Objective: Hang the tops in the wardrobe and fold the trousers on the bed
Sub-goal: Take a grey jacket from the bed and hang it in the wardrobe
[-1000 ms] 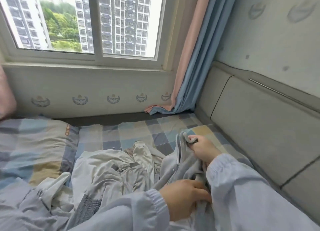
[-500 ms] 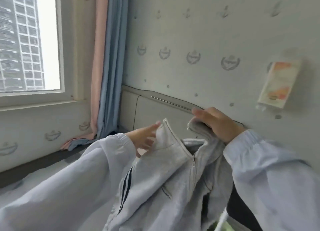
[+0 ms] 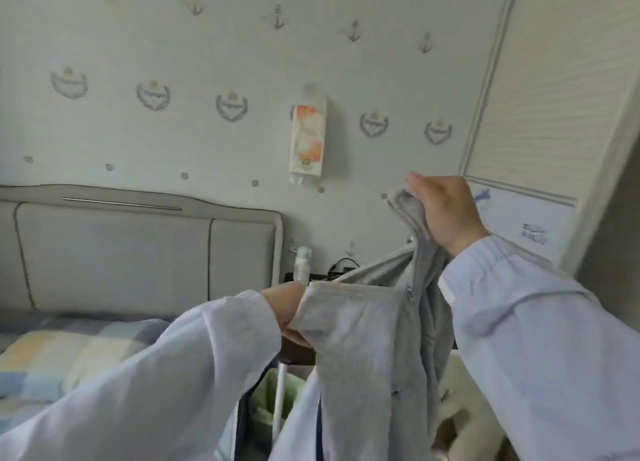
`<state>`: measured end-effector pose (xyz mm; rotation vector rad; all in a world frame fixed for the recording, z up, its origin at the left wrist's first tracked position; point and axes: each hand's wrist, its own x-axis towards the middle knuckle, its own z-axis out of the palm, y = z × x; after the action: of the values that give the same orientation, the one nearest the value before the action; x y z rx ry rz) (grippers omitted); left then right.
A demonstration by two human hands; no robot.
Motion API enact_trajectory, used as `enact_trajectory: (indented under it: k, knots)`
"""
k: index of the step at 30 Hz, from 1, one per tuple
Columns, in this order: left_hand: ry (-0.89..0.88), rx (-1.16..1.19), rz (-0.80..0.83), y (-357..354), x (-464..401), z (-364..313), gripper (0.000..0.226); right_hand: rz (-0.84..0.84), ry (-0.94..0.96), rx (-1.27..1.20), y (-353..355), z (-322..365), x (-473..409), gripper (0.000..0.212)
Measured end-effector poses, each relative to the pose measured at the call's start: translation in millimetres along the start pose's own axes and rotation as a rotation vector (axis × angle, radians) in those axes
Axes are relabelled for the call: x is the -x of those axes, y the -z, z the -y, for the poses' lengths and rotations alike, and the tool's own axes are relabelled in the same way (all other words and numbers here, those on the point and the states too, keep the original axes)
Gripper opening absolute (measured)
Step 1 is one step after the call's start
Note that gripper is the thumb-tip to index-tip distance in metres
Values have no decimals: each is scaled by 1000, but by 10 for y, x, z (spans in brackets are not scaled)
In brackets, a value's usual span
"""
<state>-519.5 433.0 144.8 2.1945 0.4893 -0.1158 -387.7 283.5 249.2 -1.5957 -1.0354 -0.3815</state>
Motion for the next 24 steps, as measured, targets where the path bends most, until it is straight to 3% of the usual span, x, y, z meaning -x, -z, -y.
enact_trajectory:
  k: [3,5,8,11,13,15,19,22,24]
  knots:
    - [-45,590,-199,-303,-369,-593,12,-28,-19,59,707,-210,68,30]
    - [-42,788,-155,-564,-604,-1065,22,17,-51,137,1213,-390,147,27]
    - [-65,875,-80,-990,-887,-1838,30,228,-211,409,1980,-691,315,14]
    - [-98,868,-3,-1467,-1049,-2567,31,443,-438,764,2613,-1085,503,48]
    - [-145,833,113,-1775,-1142,-2946,29,497,-535,1107,2934,-1334,608,32]
    - [-184,775,219,-2025,-1247,-3296,27,331,-593,1335,3250,-1538,650,22]
    - [-258,731,234,-2173,-1657,-3756,25,-46,-557,1381,3783,-1838,460,22]
    - [-357,648,362,-2122,-2114,-3969,35,-162,-632,1137,4166,-2033,87,21]
    - [-450,518,430,-2160,-2366,-4021,52,-337,-695,785,4357,-2099,-181,25]
